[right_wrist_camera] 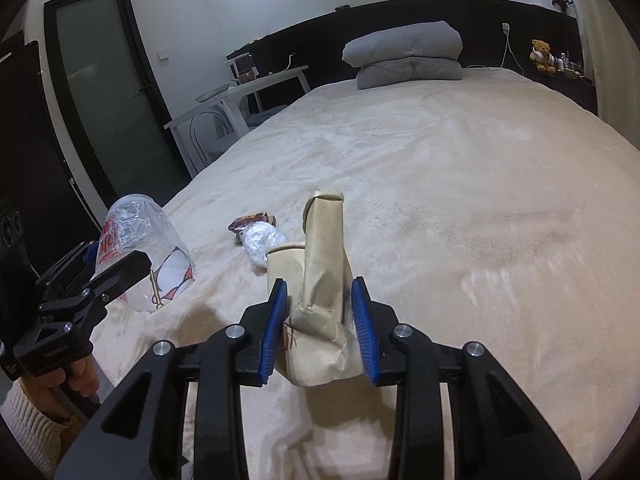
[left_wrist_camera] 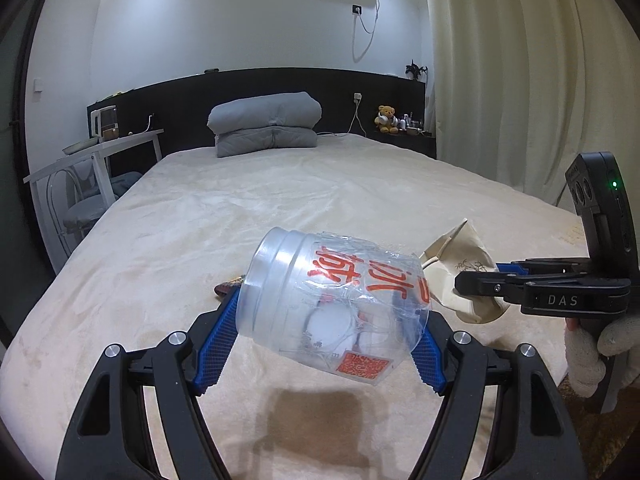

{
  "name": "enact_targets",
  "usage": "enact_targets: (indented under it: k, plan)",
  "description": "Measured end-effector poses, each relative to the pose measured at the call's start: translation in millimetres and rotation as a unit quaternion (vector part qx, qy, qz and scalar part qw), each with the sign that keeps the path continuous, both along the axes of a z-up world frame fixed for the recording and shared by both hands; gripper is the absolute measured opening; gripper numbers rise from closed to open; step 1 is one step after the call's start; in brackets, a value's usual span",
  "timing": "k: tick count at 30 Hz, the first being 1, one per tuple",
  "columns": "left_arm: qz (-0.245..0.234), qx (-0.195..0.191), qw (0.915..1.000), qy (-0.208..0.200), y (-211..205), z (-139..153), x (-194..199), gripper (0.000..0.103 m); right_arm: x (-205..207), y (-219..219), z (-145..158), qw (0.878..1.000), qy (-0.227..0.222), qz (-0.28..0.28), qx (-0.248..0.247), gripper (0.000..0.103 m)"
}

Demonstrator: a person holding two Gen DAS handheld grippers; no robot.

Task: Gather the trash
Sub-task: 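Carry the plastic cup and paper bag with both tools down to the trash bag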

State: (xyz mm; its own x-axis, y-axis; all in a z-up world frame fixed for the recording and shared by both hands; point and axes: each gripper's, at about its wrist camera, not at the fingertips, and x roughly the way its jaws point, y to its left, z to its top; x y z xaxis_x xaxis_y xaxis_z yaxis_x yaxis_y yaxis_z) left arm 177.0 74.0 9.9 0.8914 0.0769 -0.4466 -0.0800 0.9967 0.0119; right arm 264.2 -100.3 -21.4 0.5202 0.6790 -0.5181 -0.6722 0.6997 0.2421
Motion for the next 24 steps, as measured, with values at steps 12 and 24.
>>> enact_targets:
  k: [12, 24]
  plan:
    - [-0.011, -0.025, 0.9996, -0.007, -44.3, -3.3, -58.2, 0.074, -88.4, -50.6, -3.7, 1.000, -0.029, -0.006, -0.001, 0.034]
    - [-0.009, -0.055, 0.9984, -0.007, -80.8, -13.9, -123.7, 0.074, -168.4, -90.7, -14.0, 0.999, -0.042, -0.014, -0.001, 0.034]
